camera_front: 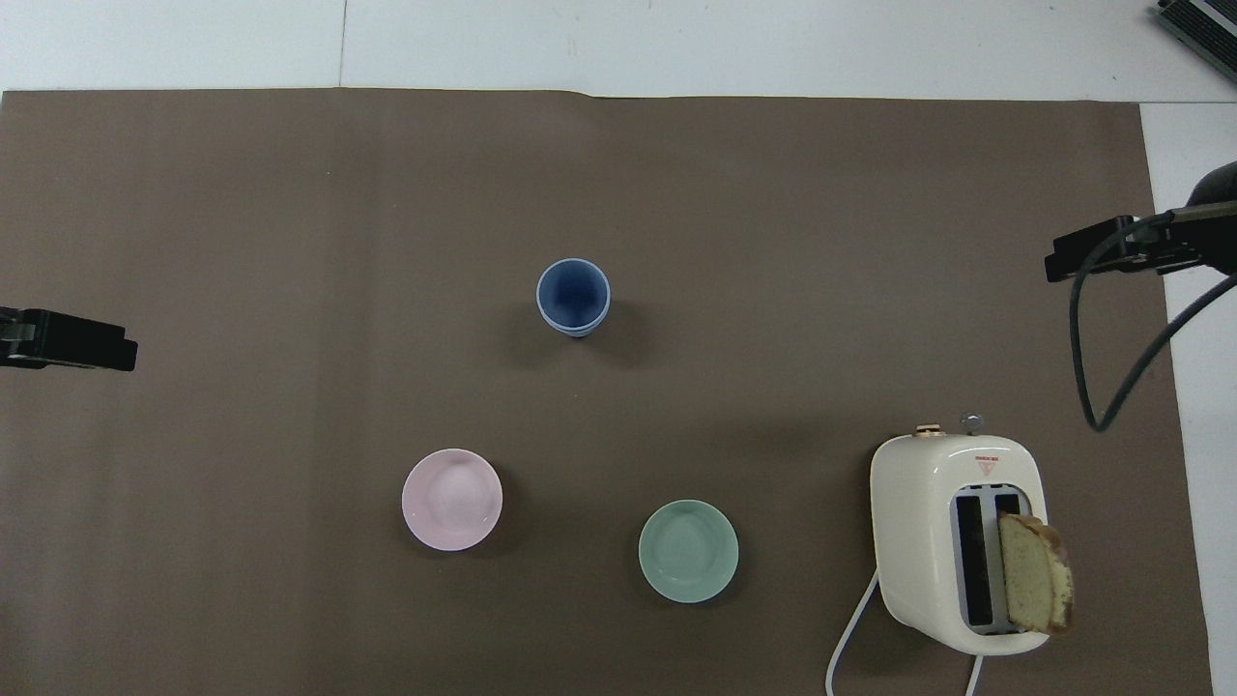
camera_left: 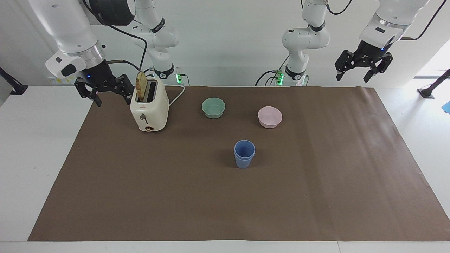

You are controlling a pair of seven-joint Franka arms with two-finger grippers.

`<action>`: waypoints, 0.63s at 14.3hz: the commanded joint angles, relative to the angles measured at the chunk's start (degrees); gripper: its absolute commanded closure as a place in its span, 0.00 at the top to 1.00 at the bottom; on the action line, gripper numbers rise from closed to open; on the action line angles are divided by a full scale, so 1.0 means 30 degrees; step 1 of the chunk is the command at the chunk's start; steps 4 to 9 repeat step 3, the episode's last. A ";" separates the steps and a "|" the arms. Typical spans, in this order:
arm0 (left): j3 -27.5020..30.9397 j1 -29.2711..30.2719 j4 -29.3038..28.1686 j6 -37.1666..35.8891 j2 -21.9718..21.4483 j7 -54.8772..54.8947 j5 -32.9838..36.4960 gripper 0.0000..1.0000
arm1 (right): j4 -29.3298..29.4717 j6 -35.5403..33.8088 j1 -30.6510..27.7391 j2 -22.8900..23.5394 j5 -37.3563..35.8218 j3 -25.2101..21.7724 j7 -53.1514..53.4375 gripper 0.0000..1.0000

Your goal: Stack blue cups with both arms

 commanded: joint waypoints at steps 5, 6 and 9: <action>-0.0156 0.0147 -0.0302 0.0538 -0.0250 -0.0266 -0.0351 1.00 | -0.0640 -0.0229 -0.0288 -0.0512 0.0076 0.0066 -0.0359 1.00; -0.0156 0.0147 -0.0302 0.0538 -0.0250 -0.0266 -0.0351 1.00 | -0.0640 -0.0229 -0.0288 -0.0512 0.0076 0.0066 -0.0359 1.00; -0.0156 0.0147 -0.0302 0.0538 -0.0250 -0.0266 -0.0351 1.00 | -0.0640 -0.0229 -0.0288 -0.0512 0.0076 0.0066 -0.0359 1.00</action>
